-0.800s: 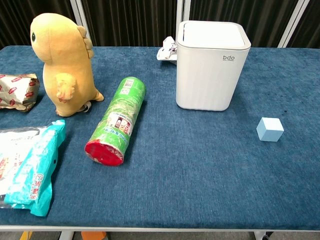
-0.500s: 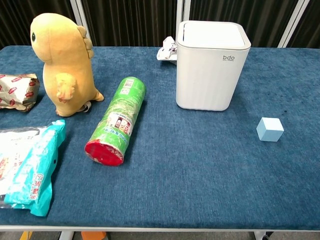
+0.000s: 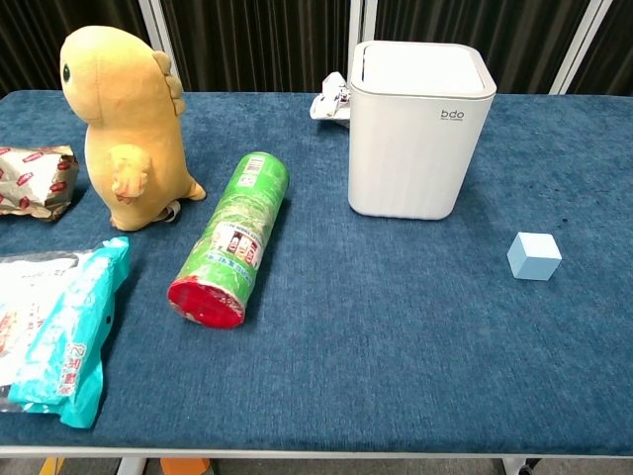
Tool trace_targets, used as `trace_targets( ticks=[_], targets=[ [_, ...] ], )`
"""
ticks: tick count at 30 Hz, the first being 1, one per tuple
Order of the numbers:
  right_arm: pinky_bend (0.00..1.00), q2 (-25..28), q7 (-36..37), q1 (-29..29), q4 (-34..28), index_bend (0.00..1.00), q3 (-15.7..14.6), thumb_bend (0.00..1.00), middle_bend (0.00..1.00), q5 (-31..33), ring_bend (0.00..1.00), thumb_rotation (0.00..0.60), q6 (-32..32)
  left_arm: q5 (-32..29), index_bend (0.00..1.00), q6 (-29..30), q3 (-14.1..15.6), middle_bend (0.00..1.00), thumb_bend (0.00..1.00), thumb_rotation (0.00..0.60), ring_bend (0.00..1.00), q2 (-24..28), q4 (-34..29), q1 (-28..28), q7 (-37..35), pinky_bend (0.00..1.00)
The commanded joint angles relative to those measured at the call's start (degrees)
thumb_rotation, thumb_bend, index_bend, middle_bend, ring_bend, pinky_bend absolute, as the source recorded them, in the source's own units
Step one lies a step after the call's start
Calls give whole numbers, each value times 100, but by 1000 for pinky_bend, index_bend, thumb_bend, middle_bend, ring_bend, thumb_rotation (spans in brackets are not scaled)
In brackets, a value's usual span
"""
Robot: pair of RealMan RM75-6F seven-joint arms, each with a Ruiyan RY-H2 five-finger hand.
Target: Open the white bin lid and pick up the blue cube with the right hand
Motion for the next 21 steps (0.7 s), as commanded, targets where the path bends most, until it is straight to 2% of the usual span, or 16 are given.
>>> trace_targets(
  ticks=[1,5,10,15,21],
  targets=[
    [0,11,-429,530,-400,0,230,120,116,-38,0,600,-605,-8,101,11,-4,34,40,600,0,9,-2,7,-10,110],
    [0,-175,-700,1032,-584,0,417,120,130,208,0,600,-1276,-40,101,12,3,34,40,600,0,3,28,31,-40,110],
    [0,-517,-841,1569,-492,0,611,120,148,523,0,600,-1883,-66,101,25,18,34,40,600,0,-5,60,69,-64,110],
    [0,-719,-880,1898,-435,0,698,121,149,663,0,600,-2147,-88,101,-10,7,34,40,600,0,-9,100,57,-91,110],
    [0,-889,-1007,2116,-451,0,626,122,158,742,0,600,-2304,-94,101,-31,12,34,40,600,0,-31,159,55,-139,110]
  ],
)
